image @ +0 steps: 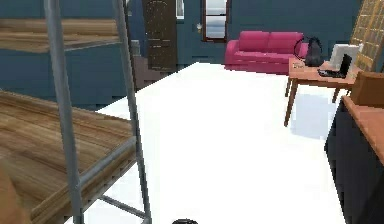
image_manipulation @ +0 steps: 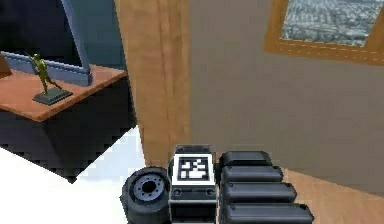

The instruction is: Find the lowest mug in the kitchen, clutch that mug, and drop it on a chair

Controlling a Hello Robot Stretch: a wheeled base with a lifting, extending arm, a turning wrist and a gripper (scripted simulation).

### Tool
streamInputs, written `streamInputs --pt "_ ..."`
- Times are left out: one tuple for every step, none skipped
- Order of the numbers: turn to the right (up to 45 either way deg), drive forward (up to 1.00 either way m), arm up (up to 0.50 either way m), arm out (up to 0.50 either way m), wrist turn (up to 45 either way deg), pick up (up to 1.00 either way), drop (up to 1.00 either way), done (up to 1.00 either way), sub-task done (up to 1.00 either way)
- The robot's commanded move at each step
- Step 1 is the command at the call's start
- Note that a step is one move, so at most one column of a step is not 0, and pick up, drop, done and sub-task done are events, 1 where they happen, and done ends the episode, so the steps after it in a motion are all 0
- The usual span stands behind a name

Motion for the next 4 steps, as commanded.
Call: streamInputs --pt "0.0 0.65 0.0 0.0 0.0 0.0 0.0 0.0 0.0" --pt "18.0 0.0 0.0 0.0 0.0 0.0 0.0 0.0 0.0" --pt "0.0 0.6 0.0 0.0 0.0 0.0 0.0 0.0 0.0" --pt "-36.0 0.0 0.0 0.0 0.0 0.0 0.0 0.0 0.0"
